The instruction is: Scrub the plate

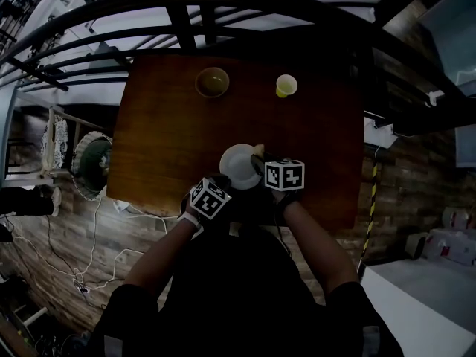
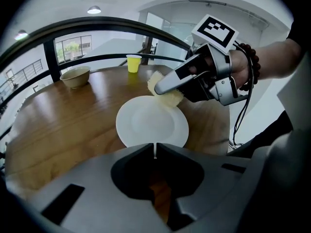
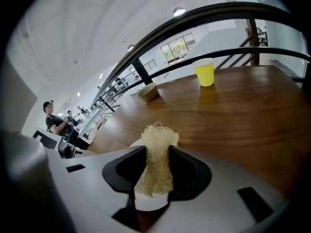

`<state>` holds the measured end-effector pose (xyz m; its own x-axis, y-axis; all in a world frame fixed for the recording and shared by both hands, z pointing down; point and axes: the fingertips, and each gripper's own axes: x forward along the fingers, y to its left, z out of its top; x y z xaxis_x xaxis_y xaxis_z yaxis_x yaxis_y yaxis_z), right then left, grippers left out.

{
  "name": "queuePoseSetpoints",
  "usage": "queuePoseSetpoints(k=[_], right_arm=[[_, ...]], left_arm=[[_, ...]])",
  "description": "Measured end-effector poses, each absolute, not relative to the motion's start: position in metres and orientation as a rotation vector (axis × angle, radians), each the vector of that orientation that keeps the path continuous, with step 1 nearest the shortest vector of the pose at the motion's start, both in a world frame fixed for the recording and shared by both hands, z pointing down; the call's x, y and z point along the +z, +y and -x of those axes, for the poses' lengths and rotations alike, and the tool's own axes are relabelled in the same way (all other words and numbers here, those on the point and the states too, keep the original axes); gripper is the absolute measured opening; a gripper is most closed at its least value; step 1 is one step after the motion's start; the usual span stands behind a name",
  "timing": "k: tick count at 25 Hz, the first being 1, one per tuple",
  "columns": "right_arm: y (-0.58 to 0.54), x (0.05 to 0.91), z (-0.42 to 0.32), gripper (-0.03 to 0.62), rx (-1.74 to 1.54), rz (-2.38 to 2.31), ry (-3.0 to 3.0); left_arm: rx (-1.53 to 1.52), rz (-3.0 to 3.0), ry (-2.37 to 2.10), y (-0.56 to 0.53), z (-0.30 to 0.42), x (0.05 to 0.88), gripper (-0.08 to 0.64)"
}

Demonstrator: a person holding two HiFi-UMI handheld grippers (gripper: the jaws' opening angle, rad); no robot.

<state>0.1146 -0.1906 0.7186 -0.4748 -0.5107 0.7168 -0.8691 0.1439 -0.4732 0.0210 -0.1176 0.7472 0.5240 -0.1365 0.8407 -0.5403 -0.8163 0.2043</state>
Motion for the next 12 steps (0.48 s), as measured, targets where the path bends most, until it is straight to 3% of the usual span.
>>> queuePoseSetpoints(k=[12], right_arm=[[-0.182, 0.698, -0.103, 0.149, 1.250, -1.351, -2.050]], left_arm=[[1.150, -2.345, -0.568, -0.100, -0.018, 0.728, 0.025]])
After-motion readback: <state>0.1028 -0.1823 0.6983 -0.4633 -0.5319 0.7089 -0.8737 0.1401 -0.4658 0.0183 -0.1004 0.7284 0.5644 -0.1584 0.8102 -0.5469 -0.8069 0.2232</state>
